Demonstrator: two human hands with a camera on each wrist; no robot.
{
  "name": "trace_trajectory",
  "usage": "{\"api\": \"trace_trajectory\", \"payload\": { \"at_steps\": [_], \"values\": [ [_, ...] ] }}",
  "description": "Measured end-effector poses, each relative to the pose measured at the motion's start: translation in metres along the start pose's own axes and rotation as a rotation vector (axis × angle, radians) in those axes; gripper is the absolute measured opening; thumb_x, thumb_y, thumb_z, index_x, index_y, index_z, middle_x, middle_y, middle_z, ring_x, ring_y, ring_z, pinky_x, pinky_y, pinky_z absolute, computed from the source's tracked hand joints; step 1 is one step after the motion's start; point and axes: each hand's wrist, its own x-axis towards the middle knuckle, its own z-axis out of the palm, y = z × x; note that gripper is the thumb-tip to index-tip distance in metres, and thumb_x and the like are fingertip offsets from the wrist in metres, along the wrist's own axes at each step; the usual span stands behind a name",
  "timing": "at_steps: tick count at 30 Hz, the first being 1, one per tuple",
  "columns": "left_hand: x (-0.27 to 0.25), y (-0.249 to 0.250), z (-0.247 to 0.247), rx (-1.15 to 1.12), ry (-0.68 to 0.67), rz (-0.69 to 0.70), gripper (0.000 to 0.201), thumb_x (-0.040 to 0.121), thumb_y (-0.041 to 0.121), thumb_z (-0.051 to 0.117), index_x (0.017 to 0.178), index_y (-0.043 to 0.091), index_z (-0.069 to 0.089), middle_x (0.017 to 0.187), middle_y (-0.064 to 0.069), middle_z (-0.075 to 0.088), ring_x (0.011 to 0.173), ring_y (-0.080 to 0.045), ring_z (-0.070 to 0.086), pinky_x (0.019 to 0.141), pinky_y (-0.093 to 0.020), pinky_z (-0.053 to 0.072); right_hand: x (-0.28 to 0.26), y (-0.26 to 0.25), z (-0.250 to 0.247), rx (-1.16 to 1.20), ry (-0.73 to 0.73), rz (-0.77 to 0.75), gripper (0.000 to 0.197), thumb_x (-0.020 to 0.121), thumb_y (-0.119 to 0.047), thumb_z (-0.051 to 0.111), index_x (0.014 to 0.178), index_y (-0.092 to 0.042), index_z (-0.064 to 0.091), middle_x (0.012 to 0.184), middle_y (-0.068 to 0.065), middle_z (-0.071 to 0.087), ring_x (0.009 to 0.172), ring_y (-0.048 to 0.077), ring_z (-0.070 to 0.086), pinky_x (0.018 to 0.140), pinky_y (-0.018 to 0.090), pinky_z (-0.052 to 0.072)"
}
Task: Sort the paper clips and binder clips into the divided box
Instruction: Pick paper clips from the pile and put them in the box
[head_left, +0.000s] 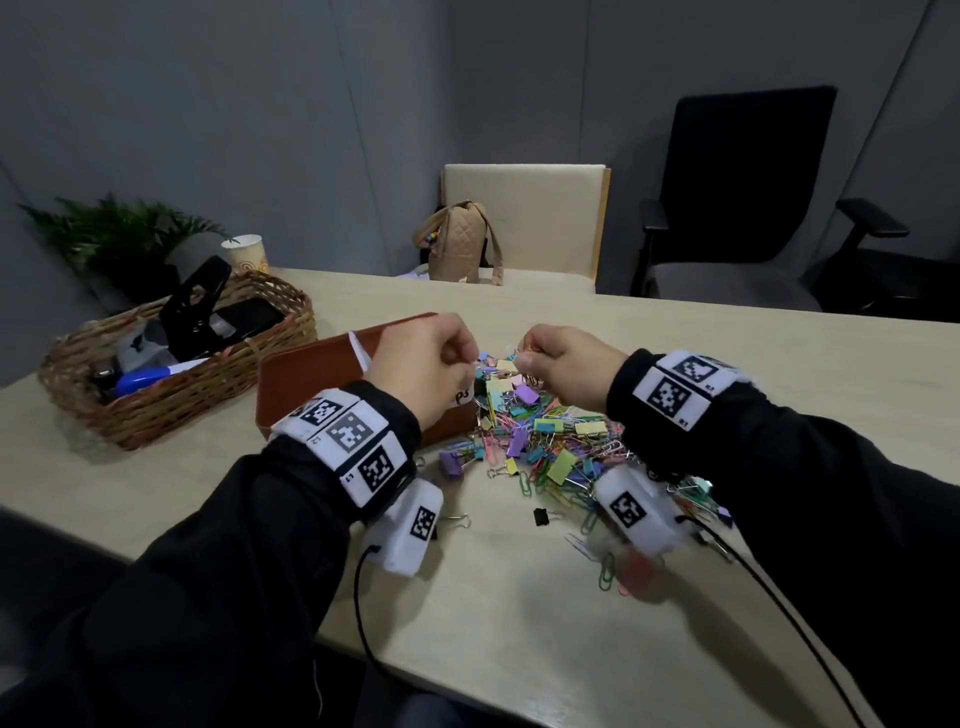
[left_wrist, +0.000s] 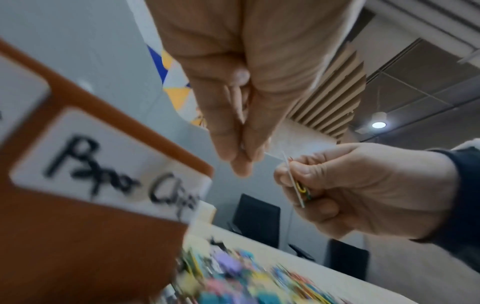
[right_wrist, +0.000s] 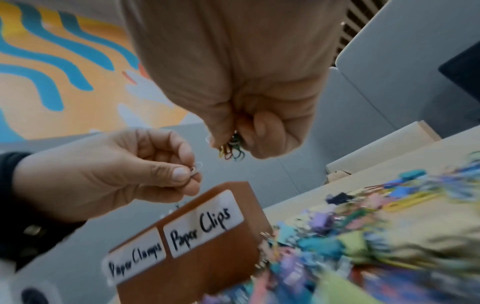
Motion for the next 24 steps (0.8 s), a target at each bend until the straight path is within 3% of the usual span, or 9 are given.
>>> {"api": "trace_trajectory", "payload": {
  "at_steps": [3, 7, 10, 12, 16, 20, 24],
  "values": [
    [0.008, -0.015, -0.017, 0.069, 0.124, -0.048, 0.019, 0.075, 0.014, 0.076, 0.07, 0.023, 0.06, 0.066, 0.007, 0.059, 0.062, -0.009, 0.056, 0.059, -0.023, 0.046, 0.021, -0.017, 0.011, 0.174, 0.046, -0.009, 0.021, 0.099, -0.017, 0.047, 0.078, -0.017, 0.046, 0.065, -0.001, 0.043, 0.056, 0.012, 0.039, 0.05, 0.023, 0.033],
    [0.014, -0.033, -0.026, 0.107, 0.097, -0.104, 0.019, 0.079, 0.007, 0.069, 0.073, 0.022, 0.061, 0.067, 0.003, 0.065, 0.067, -0.017, 0.064, 0.071, -0.033, 0.055, 0.044, -0.038, 0.031, 0.18, 0.098, -0.043, 0.015, 0.098, -0.018, 0.05, 0.083, -0.015, 0.048, 0.068, -0.003, 0.048, 0.058, 0.01, 0.043, 0.052, 0.021, 0.036],
    [0.013, -0.04, -0.027, 0.127, 0.086, -0.11, 0.019, 0.081, 0.004, 0.064, 0.075, 0.022, 0.061, 0.071, 0.0, 0.066, 0.072, -0.019, 0.064, 0.073, -0.03, 0.053, 0.056, -0.043, 0.045, 0.062, 0.111, -0.048, 0.012, 0.096, -0.022, 0.053, 0.097, -0.01, 0.055, 0.086, 0.006, 0.059, 0.079, 0.02, 0.055, 0.074, 0.033, 0.048],
    [0.011, -0.042, -0.028, 0.147, 0.093, -0.09, 0.018, 0.081, 0.004, 0.063, 0.08, 0.022, 0.062, 0.075, 0.001, 0.065, 0.077, -0.019, 0.063, 0.076, -0.029, 0.052, 0.059, -0.044, 0.049, -0.001, 0.141, -0.044, 0.017, 0.094, -0.022, 0.056, 0.104, -0.008, 0.059, 0.094, 0.008, 0.062, 0.088, 0.021, 0.057, 0.08, 0.033, 0.046],
    [0.004, -0.045, -0.028, 0.164, 0.092, -0.032, 0.015, 0.079, 0.009, 0.067, 0.086, 0.021, 0.061, 0.081, 0.003, 0.065, 0.08, -0.019, 0.062, 0.078, -0.034, 0.053, 0.058, -0.046, 0.047, -0.082, 0.115, -0.046, 0.023, 0.087, -0.015, 0.065, 0.11, -0.013, 0.061, 0.087, -0.001, 0.058, 0.085, 0.015, 0.055, 0.072, 0.024, 0.04],
    [-0.001, -0.037, -0.023, 0.184, 0.073, 0.009, 0.016, 0.077, 0.017, 0.071, 0.08, 0.025, 0.059, 0.078, 0.007, 0.06, 0.077, -0.016, 0.058, 0.076, -0.033, 0.051, 0.048, -0.044, 0.038, -0.019, 0.077, -0.073, 0.035, 0.086, -0.004, 0.061, 0.12, -0.012, 0.058, 0.087, -0.001, 0.062, 0.08, 0.015, 0.059, 0.072, 0.029, 0.052],
    [-0.009, -0.019, -0.002, 0.18, -0.07, 0.04, 0.017, 0.077, 0.024, 0.072, 0.069, 0.027, 0.057, 0.068, 0.01, 0.06, 0.07, -0.011, 0.058, 0.07, -0.03, 0.05, 0.027, -0.03, 0.019, 0.038, 0.166, -0.106, 0.026, 0.086, -0.002, 0.062, 0.107, -0.016, 0.057, 0.084, 0.001, 0.061, 0.06, 0.008, 0.052, 0.052, 0.018, 0.045]
  ]
}}
